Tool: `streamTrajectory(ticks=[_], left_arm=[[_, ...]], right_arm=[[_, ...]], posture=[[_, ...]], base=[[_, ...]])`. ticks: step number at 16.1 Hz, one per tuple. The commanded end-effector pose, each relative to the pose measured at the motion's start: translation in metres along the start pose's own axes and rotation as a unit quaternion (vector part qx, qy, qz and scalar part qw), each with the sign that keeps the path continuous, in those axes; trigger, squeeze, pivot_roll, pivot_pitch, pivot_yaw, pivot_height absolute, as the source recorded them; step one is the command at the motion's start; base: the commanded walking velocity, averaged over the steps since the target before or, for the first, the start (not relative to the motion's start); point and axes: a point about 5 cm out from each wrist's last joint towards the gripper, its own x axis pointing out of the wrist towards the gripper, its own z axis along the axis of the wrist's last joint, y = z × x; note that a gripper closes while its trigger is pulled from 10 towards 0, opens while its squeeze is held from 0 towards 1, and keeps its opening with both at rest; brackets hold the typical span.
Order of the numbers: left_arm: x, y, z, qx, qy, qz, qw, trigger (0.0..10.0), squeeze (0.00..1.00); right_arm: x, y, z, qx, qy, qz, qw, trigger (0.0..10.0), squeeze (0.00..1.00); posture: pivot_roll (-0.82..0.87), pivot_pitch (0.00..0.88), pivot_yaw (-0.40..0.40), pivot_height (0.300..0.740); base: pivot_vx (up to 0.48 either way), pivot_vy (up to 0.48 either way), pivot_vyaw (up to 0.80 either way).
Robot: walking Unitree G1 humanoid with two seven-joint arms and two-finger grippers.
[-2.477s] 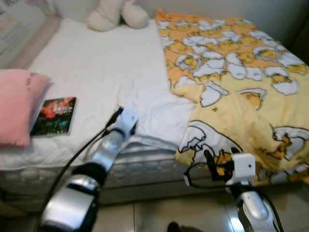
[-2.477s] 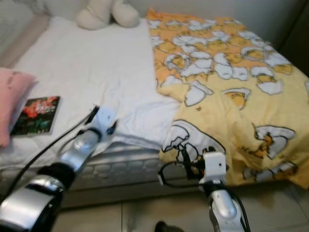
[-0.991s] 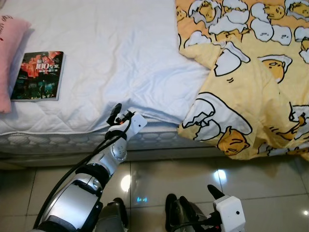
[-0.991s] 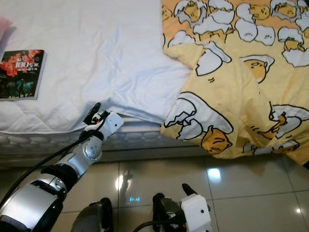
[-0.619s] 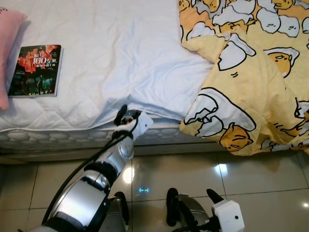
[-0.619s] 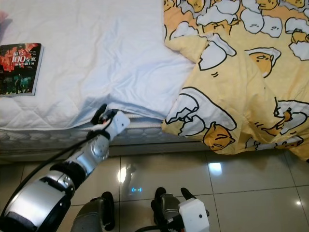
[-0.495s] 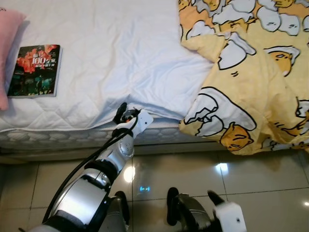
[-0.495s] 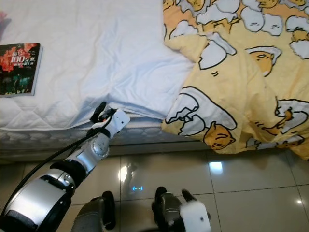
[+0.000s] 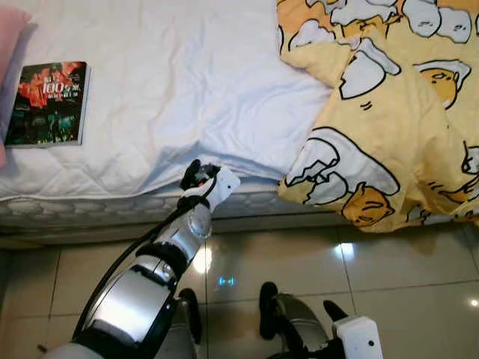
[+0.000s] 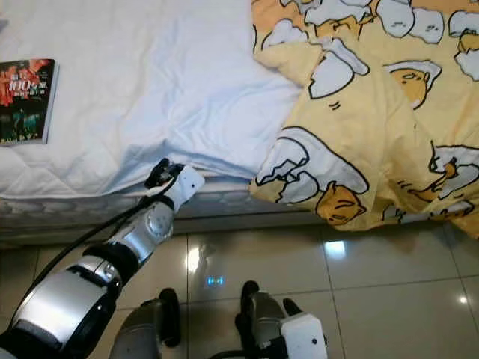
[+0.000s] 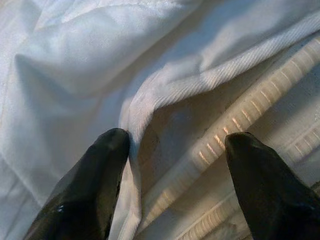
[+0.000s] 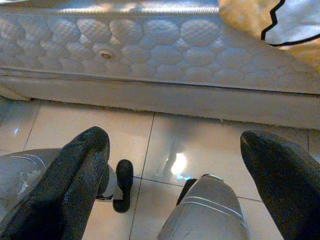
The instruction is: Clean up the room
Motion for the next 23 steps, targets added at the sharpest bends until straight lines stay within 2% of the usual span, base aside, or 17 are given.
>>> streamTrajectory(ticks=[1, 8, 17, 20, 23], left_arm=[[-0.002, -0.006, -0.001, -0.008, 0.013, -0.018, 1.000, 0.0, 0.00], [0.001, 0.006, -0.009, -0.009, 0.031, 0.002, 0.999, 0.0, 0.00], [0.005, 0.022, -0.014, -0.010, 0.037, 0.023, 0.999, 0.0, 0.00], [0.005, 0.020, -0.013, -0.013, 0.028, 0.007, 1.000, 0.0, 0.00], [0.001, 0.006, -0.011, -0.004, 0.017, -0.038, 0.999, 0.0, 0.00]], right_arm=[[-0.006, 0.001, -0.006, 0.005, 0.020, -0.004, 1.000, 10.0, 0.00], [-0.013, 0.004, -0.008, 0.006, 0.036, -0.009, 0.999, 10.0, 0.00], [-0.010, 0.000, -0.009, 0.002, 0.038, -0.008, 0.999, 10.0, 0.00], [-0.010, -0.001, -0.010, 0.001, 0.038, -0.008, 0.999, 10.0, 0.00], [-0.009, -0.002, -0.010, -0.001, 0.039, -0.006, 0.999, 10.0, 0.00]], posture=[[-0.22, 0.388, -0.035, 0.740], [-0.24, 0.405, -0.036, 0.740], [-0.23, 0.386, -0.044, 0.740], [-0.23, 0.380, -0.042, 0.740], [-0.23, 0.371, -0.046, 0.740]], base=[[0.000, 0.000, 0.00], [0.000, 0.000, 0.00], [0.000, 0.000, 0.00], [0.000, 0.000, 0.00], [0.000, 0.000, 0.00]])
